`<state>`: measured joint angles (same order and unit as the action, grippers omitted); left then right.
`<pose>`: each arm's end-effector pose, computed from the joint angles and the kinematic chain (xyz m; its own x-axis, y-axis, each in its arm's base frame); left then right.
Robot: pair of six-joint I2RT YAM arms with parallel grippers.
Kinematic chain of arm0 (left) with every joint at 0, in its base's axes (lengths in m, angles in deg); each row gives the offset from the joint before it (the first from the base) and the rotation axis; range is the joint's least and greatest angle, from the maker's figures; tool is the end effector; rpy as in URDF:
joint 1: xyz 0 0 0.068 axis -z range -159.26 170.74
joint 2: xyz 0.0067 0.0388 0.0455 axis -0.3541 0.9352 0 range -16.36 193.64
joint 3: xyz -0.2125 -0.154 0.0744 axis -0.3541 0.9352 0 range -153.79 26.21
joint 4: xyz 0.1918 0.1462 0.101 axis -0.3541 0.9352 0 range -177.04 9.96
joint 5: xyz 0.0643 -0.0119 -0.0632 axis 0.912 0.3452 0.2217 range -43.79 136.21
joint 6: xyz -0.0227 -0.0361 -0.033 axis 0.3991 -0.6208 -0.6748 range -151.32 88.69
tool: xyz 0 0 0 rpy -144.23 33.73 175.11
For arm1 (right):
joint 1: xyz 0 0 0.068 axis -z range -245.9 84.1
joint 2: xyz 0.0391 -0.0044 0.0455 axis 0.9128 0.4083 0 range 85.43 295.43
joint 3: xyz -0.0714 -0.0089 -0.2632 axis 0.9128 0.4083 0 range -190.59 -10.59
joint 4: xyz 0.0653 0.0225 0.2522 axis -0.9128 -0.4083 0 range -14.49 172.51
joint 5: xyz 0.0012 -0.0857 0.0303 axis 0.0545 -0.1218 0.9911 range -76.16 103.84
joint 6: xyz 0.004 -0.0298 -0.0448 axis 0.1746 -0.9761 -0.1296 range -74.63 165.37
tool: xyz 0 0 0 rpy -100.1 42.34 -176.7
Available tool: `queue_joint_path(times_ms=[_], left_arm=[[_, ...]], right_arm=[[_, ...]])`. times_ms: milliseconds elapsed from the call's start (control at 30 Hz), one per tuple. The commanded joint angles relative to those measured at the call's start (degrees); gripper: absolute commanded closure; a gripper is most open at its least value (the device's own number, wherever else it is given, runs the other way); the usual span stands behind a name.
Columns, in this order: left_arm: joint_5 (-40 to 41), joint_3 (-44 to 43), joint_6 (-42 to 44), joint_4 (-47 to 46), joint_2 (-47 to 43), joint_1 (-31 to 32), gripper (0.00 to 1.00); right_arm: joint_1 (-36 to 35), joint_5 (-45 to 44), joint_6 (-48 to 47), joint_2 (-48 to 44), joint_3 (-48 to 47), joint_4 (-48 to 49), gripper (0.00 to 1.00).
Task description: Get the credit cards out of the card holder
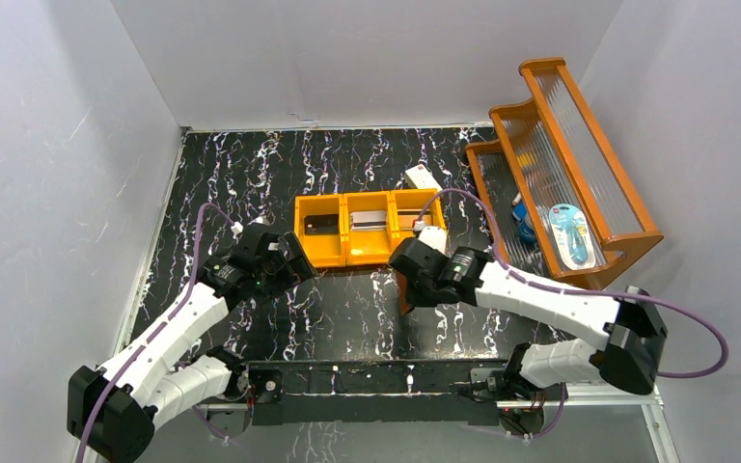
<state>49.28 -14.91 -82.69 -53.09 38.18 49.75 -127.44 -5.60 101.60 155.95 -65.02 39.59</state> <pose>0.1701 -0.0921 0.2494 -0.7552 -0.4732 -0.4536 -0.2200 0.8349 -0.5045 0.1245 0.2048 0.2600 -0.8484 0.0799 -0.5233 -0.0758 0.9600 0.2695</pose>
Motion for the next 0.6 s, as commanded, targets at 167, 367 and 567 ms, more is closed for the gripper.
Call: queue_joint_path(times_ms=[167, 367, 567], left_arm=[[2.42, -1.37, -0.95, 3.10, -2.72, 0.25, 0.02], [7.59, -3.09, -2.37, 6.74, -4.17, 0.25, 0.02], [8.67, -1.98, -3.98, 7.62, -5.46, 0.20, 0.02]], right_arm=[[-6.36, -8.50, -1.15, 17.52, -11.92, -16.18, 0.80], [-12.21, -6.68, -3.14, 27.36, -19.27, -14.25, 0.64], [-13.16, 5.31, -7.15, 25.65, -18.60, 1.48, 0.35]])
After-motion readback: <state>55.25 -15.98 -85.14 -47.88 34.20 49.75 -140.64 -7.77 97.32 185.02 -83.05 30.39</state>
